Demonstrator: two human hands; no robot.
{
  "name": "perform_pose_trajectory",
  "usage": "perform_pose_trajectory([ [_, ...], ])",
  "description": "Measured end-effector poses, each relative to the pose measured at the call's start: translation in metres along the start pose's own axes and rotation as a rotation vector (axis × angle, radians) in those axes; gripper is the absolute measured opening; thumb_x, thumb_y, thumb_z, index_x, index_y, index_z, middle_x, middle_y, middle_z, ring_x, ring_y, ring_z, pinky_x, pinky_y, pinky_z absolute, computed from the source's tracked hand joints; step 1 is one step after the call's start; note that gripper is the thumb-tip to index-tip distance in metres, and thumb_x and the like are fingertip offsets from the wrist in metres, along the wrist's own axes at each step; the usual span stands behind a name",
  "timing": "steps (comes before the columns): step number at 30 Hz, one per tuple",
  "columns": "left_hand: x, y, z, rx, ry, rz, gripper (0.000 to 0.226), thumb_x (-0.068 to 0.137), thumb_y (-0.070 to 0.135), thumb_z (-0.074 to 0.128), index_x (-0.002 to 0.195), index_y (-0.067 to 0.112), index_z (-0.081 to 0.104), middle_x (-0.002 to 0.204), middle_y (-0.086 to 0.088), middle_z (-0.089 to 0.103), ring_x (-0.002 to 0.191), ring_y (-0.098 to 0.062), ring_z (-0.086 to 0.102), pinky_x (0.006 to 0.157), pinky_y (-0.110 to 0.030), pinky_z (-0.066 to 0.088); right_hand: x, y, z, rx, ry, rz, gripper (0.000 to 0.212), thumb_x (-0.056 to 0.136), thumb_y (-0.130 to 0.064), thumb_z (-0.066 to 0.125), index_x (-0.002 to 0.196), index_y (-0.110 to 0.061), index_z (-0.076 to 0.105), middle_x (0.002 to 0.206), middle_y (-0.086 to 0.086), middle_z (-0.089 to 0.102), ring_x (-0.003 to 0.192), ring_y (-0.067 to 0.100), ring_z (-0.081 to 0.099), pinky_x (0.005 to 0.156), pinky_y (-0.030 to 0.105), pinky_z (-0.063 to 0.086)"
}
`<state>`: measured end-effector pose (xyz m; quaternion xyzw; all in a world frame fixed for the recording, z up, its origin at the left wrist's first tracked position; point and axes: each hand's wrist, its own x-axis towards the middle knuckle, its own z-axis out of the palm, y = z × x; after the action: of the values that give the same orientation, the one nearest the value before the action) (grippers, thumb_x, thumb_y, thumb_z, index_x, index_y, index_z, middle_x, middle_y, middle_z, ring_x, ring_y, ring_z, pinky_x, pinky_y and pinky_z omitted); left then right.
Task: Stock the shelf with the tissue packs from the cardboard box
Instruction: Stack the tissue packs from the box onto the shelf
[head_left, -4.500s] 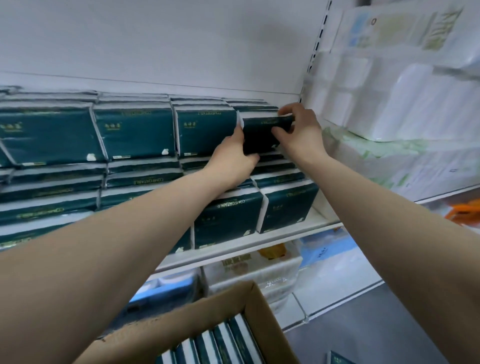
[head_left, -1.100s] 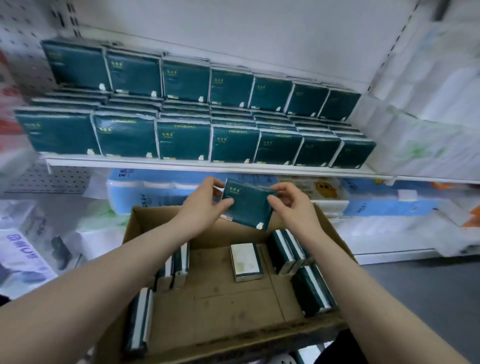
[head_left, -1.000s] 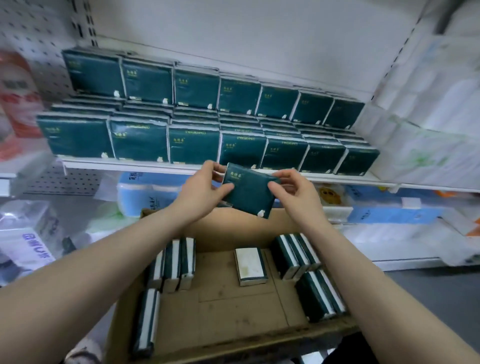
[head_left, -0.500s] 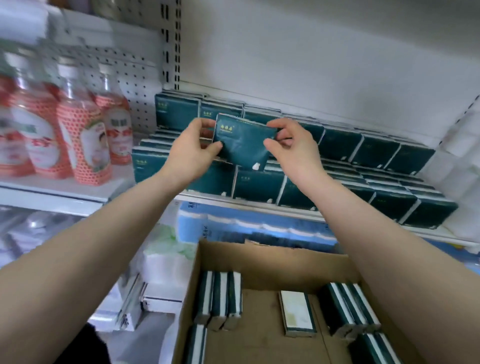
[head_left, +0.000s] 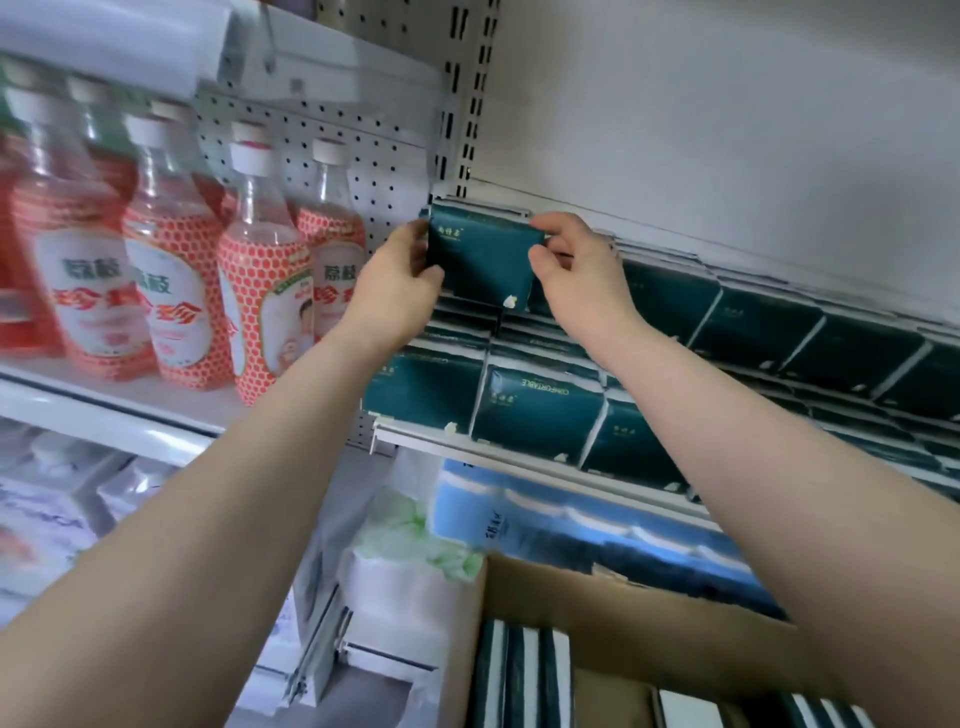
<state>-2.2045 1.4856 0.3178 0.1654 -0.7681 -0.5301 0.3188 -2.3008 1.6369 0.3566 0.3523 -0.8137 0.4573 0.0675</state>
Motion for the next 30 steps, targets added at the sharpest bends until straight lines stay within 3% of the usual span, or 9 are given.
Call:
perform_pose_trajectory([
  [5, 0.018, -0.01, -0.007, 0.107, -0.014, -0.016, 0.055, 0.096, 0.009, 0.045, 0.148, 0.024, 0.035, 0.141, -0.005, 0.053, 0.123, -0.02, 0.053, 0.097, -0.027, 0.044, 0.014, 0.009, 0.017, -0.001, -0.035, 0.01, 0.034, 0.102, -0.02, 0.047, 0.136, -0.026, 0.053, 0.113, 0.005, 0.061, 0.098, 0.014, 0.056, 0.079, 0.013, 0.04],
  [9, 0.026, -0.016, -0.005, 0.165, -0.029, -0.023, 0.051, 0.097, 0.008, 0.044, 0.145, 0.024, 0.039, 0.136, -0.003, 0.056, 0.109, -0.017, 0.058, 0.076, -0.017, 0.043, 0.021, 0.015, 0.024, -0.012, -0.05, 0.014, 0.036, 0.102, -0.021, 0.046, 0.137, -0.026, 0.054, 0.109, 0.007, 0.063, 0.093, 0.013, 0.055, 0.081, 0.02, 0.04],
  [12, 0.029, -0.02, -0.002, 0.194, -0.054, -0.023, 0.05, 0.096, 0.007, 0.045, 0.143, 0.024, 0.042, 0.127, -0.003, 0.061, 0.1, -0.019, 0.063, 0.065, -0.012, 0.044, 0.021, 0.019, 0.026, -0.025, -0.096, 0.044, 0.041, 0.103, -0.022, 0.045, 0.144, -0.029, 0.048, 0.124, 0.002, 0.06, 0.1, 0.007, 0.053, 0.09, 0.02, 0.04],
  [15, 0.033, -0.021, -0.002, 0.196, -0.062, -0.027, 0.044, 0.095, 0.009, 0.047, 0.137, 0.024, 0.047, 0.121, -0.003, 0.064, 0.101, -0.02, 0.064, 0.068, -0.016, 0.045, 0.021, 0.022, 0.027, -0.015, -0.116, 0.06, 0.047, 0.104, -0.022, 0.044, 0.149, -0.034, 0.04, 0.138, -0.001, 0.051, 0.111, 0.008, 0.052, 0.103, 0.029, 0.045],
  [19, 0.033, -0.019, -0.002, 0.239, -0.056, -0.041, 0.038, 0.095, 0.012, 0.05, 0.132, 0.019, 0.05, 0.12, -0.005, 0.063, 0.103, -0.02, 0.059, 0.08, -0.027, 0.044, 0.02, 0.023, 0.029, -0.011, -0.12, 0.061, 0.057, 0.104, -0.019, 0.044, 0.154, -0.039, 0.027, 0.131, -0.006, 0.049, 0.101, 0.008, 0.055, 0.075, 0.013, 0.044],
  [21, 0.03, -0.017, 0.0, 0.25, -0.051, -0.062, 0.043, 0.095, 0.015, 0.052, 0.137, 0.017, 0.045, 0.128, -0.008, 0.059, 0.115, -0.025, 0.056, 0.094, -0.033, 0.045, 0.017, 0.023, 0.028, -0.004, -0.113, 0.055, 0.06, 0.103, -0.016, 0.044, 0.156, -0.038, 0.022, 0.133, -0.004, 0.05, 0.103, 0.009, 0.055, 0.078, 0.015, 0.042],
  [23, 0.026, -0.013, 0.003, 0.276, -0.043, -0.082, 0.059, 0.097, 0.018, 0.052, 0.151, 0.015, 0.028, 0.147, -0.011, 0.044, 0.134, -0.029, 0.043, 0.11, -0.038, 0.036, 0.012, 0.02, 0.024, -0.006, -0.1, 0.043, 0.062, 0.103, -0.015, 0.044, 0.157, -0.033, 0.019, 0.138, -0.002, 0.05, 0.109, 0.011, 0.054, 0.085, 0.018, 0.041],
  [25, 0.02, -0.007, 0.005, 0.347, -0.024, -0.074, 0.069, 0.098, 0.019, 0.051, 0.155, 0.011, 0.011, 0.16, -0.009, 0.022, 0.144, -0.028, 0.027, 0.116, -0.032, 0.022, 0.008, 0.017, 0.019, -0.025, -0.084, 0.034, 0.061, 0.103, -0.015, 0.044, 0.157, -0.031, 0.019, 0.139, -0.001, 0.049, 0.11, 0.009, 0.053, 0.087, 0.018, 0.039],
  [30, 0.001, 0.005, 0.015, 0.425, 0.034, 0.035, 0.069, 0.097, 0.014, 0.05, 0.155, 0.009, 0.013, 0.162, -0.009, 0.008, 0.147, -0.028, 0.018, 0.115, -0.026, 0.014, -0.008, 0.011, -0.002, -0.033, -0.058, 0.041, 0.059, 0.104, -0.016, 0.043, 0.156, -0.028, 0.02, 0.133, -0.001, 0.053, 0.107, 0.007, 0.052, 0.091, 0.017, 0.035],
])
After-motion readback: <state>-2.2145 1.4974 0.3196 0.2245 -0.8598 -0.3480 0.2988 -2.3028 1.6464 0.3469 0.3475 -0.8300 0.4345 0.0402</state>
